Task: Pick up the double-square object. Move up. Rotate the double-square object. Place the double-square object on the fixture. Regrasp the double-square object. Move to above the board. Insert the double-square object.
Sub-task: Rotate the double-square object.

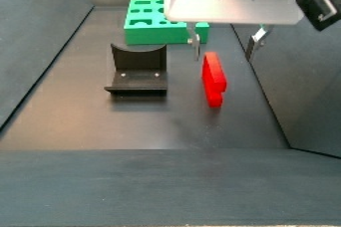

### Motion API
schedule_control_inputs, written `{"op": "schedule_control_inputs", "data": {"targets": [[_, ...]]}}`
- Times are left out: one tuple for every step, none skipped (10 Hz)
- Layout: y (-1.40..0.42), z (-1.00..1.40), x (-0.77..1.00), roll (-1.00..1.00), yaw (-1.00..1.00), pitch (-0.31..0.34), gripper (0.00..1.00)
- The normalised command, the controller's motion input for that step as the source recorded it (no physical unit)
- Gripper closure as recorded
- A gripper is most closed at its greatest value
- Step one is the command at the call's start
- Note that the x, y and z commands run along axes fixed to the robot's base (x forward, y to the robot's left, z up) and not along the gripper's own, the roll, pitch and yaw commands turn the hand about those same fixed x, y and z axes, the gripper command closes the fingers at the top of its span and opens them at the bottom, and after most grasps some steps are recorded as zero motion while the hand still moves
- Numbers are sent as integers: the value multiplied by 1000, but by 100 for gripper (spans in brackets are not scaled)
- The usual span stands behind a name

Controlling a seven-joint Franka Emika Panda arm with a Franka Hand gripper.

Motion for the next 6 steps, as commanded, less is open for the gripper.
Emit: {"op": "schedule_control_inputs", "data": {"targets": [[2, -1000, 12, 3, -77, -19, 0], [5, -1000, 16, 2, -65, -22, 0], [7, -1000, 21, 1, -58, -25, 0], [11, -1000, 31, -1, -43, -25, 0], [15, -1000, 44, -3, -34, -22, 0], [17, -856, 50, -7, -28, -14, 0]]}}
